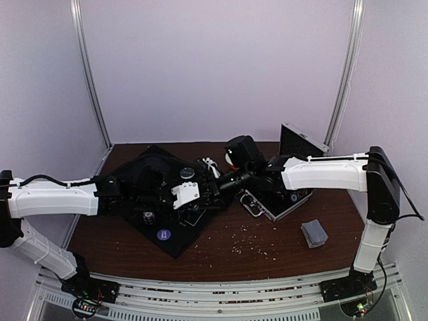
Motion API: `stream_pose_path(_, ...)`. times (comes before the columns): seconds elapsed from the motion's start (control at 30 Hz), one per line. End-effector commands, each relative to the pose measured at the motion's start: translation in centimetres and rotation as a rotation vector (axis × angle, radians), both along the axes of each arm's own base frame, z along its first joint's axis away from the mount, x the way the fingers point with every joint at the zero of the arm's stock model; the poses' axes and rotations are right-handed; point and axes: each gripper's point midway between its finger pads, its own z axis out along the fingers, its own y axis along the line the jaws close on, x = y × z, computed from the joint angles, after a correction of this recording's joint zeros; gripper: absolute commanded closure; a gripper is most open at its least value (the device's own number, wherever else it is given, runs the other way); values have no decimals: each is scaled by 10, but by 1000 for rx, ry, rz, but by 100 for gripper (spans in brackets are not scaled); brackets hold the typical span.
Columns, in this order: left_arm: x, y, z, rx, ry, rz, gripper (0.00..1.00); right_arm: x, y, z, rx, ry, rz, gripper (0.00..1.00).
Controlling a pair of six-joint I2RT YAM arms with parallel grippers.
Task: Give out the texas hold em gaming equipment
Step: Pass from the right arm to the left
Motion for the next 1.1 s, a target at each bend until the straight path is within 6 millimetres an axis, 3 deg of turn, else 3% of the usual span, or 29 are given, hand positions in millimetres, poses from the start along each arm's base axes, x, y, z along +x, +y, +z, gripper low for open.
stream_pose_path(0.0,3,-7,23,-70,-25,-8,66,-6,11,18,56,-29,46,100)
stream_pose_path(0.13,-1,-9,24,-77,-13,-27,97,-5,12,15,50,-29,47,100)
stream_pose_path(0.17,-2,-9,25,-80,-12,-32,100,-5,12,14,47,-28,46,100)
stream_pose_path(0.43,-3,-7,17,-50,36,-17,100,-1,10,2,17,-34,39,100)
stream_pose_path(0.67,-3,-5,9,-31,72,2,100,1,10,-2,17,-34,45,73)
stream_pose_path(1.07,-8,-3,3,-22,115,-8,100,5,7,-4,38,-16,33,53)
